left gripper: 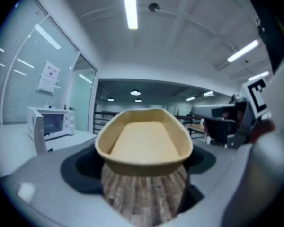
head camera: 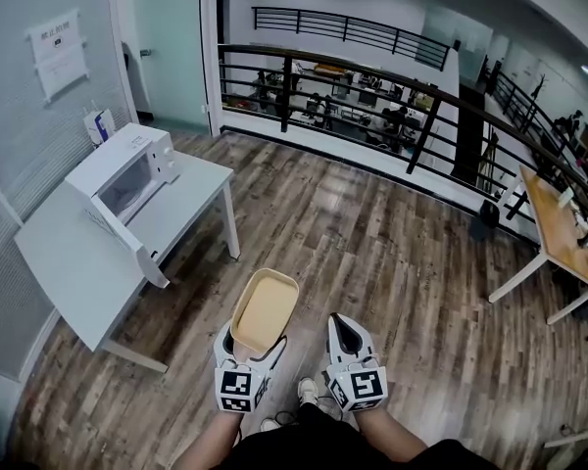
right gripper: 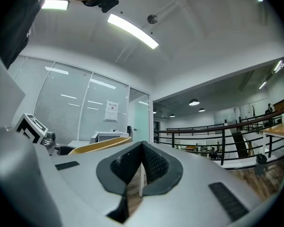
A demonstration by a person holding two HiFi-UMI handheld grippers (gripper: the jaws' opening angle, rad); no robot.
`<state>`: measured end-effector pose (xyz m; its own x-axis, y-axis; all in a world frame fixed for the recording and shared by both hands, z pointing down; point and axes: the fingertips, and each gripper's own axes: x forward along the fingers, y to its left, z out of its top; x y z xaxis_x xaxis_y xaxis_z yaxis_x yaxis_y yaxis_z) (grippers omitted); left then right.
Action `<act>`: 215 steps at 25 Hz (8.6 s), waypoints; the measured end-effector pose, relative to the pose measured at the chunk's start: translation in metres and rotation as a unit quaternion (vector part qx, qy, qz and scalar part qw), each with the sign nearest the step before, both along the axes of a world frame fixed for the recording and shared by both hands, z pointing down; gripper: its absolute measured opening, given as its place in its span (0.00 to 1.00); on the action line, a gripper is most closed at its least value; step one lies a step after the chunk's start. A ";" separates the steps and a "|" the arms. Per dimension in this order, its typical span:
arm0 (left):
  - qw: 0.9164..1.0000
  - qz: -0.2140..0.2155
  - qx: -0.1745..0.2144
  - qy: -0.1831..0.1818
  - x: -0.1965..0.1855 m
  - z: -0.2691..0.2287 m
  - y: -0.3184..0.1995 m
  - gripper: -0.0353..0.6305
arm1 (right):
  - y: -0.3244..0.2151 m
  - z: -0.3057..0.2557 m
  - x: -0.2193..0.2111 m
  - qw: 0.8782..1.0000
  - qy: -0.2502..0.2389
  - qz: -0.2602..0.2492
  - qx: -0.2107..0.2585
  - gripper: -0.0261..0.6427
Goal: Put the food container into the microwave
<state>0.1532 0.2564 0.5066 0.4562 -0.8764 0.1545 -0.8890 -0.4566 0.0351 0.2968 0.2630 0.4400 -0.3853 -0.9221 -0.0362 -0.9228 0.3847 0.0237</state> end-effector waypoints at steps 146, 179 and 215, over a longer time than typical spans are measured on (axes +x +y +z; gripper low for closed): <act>0.853 -0.515 -0.087 0.000 -0.433 0.101 -0.470 0.80 | -0.587 0.083 -0.519 0.826 0.073 -0.557 -0.056 0.05; 0.775 -0.621 -0.117 -0.001 -0.571 0.154 -0.528 0.80 | -0.607 0.148 -0.589 0.786 0.086 -0.602 -0.110 0.05; 0.751 -0.645 -0.140 0.014 -0.545 0.131 -0.498 0.85 | -0.598 0.126 -0.576 0.791 0.071 -0.602 -0.081 0.05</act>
